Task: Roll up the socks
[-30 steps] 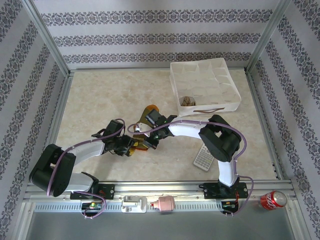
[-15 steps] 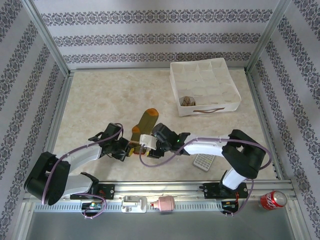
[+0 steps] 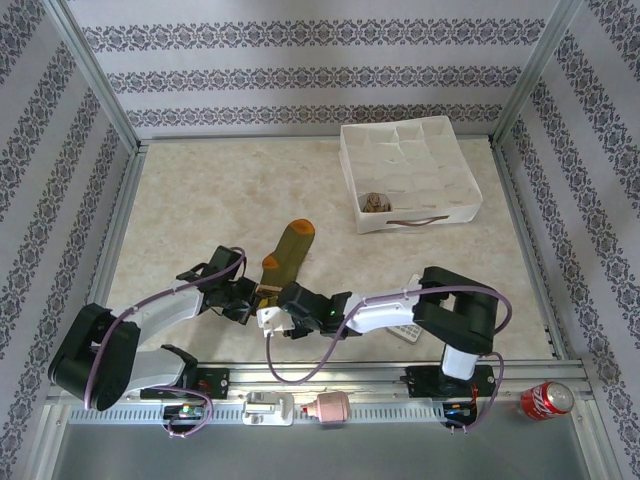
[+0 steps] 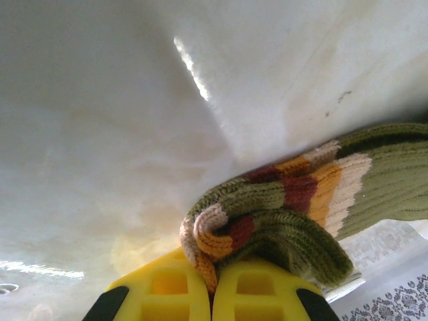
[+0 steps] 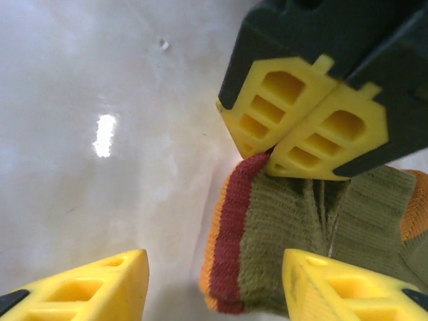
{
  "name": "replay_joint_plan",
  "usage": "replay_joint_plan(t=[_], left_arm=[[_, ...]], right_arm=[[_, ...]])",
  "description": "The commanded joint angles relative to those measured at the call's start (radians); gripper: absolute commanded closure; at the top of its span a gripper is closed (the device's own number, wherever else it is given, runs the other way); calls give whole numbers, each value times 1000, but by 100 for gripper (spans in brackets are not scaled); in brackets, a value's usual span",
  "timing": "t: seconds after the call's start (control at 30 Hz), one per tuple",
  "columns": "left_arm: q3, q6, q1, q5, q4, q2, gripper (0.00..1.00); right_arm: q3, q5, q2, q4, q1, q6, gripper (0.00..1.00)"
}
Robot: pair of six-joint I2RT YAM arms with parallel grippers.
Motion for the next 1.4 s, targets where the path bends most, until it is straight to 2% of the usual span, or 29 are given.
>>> replay_joint_plan(t=[0.0,0.1,0.23,0.3,0.33,0.37,0.47,0.53,0.6,0.83,1.17,1.37], left_arm=[[-4,20,14,-23,-139,25,100],[9,46,20,-3,-135,37,100],[20,74,36,10,-151,28,100],[30,83,44,11,-163,7,100],[35,87,50,11,-172,-5,100],[35,87,57,15,-172,-16,94],[28,65,78,31,-161,-67,64],[15,36,92,43,-141,-95,50],[7,13,105,49,-135,-120,42],[26,11,122,35,-181,-178,37],[25,41,106,55,-174,-212,40],[1,22,82,36,-105,-221,40]], right_arm=[[39,77,58,26,-3,-19,53],[51,85,91,19,-14,7,65],[58,79,102,-24,-25,63,91],[47,52,89,-43,-28,92,100],[42,21,77,-57,-33,114,100],[40,-18,67,-72,-38,134,100],[40,-177,36,-122,-69,227,100],[42,-261,28,-144,-92,282,100],[46,-353,31,-155,-120,329,100],[97,-610,80,-212,-217,454,100],[198,-924,192,-264,-345,660,100],[215,-1045,258,-263,-403,748,100]])
